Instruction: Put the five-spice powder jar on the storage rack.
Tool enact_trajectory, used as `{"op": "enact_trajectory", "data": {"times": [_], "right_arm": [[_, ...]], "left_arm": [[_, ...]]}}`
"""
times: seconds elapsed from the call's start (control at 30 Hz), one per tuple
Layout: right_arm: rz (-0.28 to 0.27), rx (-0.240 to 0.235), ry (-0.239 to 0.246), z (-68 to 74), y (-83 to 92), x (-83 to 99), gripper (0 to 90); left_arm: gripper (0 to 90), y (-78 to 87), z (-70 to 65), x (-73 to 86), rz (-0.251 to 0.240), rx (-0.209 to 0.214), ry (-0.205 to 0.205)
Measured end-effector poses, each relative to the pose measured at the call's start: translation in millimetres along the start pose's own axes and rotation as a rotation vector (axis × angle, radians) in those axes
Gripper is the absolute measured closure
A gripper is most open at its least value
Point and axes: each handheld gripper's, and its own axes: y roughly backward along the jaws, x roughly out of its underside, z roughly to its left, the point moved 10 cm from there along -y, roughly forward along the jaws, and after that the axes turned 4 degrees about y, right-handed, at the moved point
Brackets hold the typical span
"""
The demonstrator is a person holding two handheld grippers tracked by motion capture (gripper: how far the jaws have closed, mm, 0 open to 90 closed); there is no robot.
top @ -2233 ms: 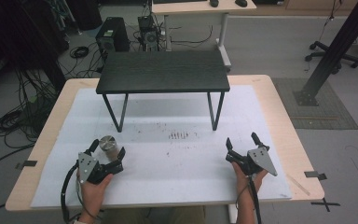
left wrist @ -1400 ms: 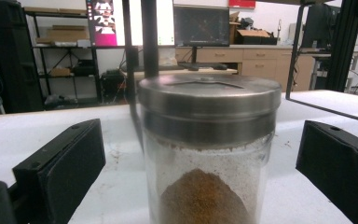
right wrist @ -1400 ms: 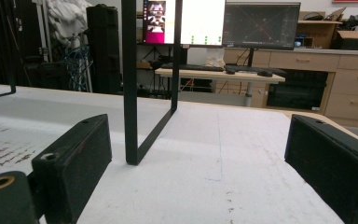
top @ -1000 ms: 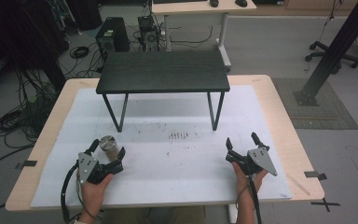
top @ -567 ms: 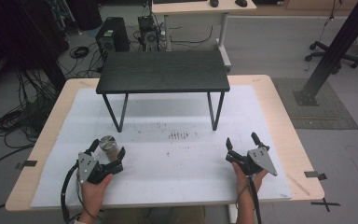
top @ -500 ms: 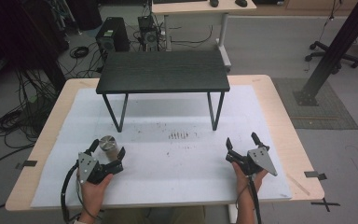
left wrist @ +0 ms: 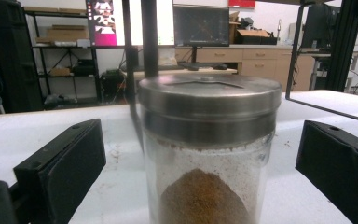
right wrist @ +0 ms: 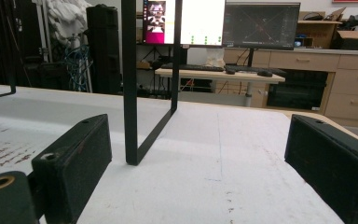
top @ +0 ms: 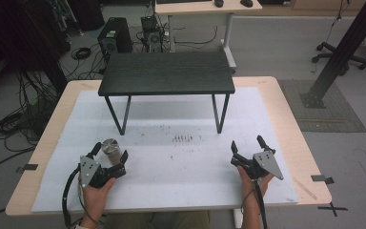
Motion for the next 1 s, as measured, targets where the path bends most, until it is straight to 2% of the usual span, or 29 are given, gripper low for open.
{"op": "enact_trajectory", "data": {"times": [0.3,0.43,0.8,1.0], "right_arm": [[0.000,0.000,0.000,0.0,0.0,0.0,7.4],[-0.001,0.000,0.000,0.1,0.1,0.0,7.3],[0.000,0.000,0.001,0.1,0.0,0.0,7.4],[0.000,0.000,0.000,0.0,0.0,0.0,7.4]], "left_arm": [[2.9,0.1,0.1,0.1,0.001,-0.001,0.000],[6.1,-0.1,0.2,0.2,0.003,-0.001,0.000],[16.8,-0.6,0.2,0.8,0.011,-0.003,-0.001],[28.2,-0.7,0.1,0.9,0.013,-0.002,-0.001]]}}
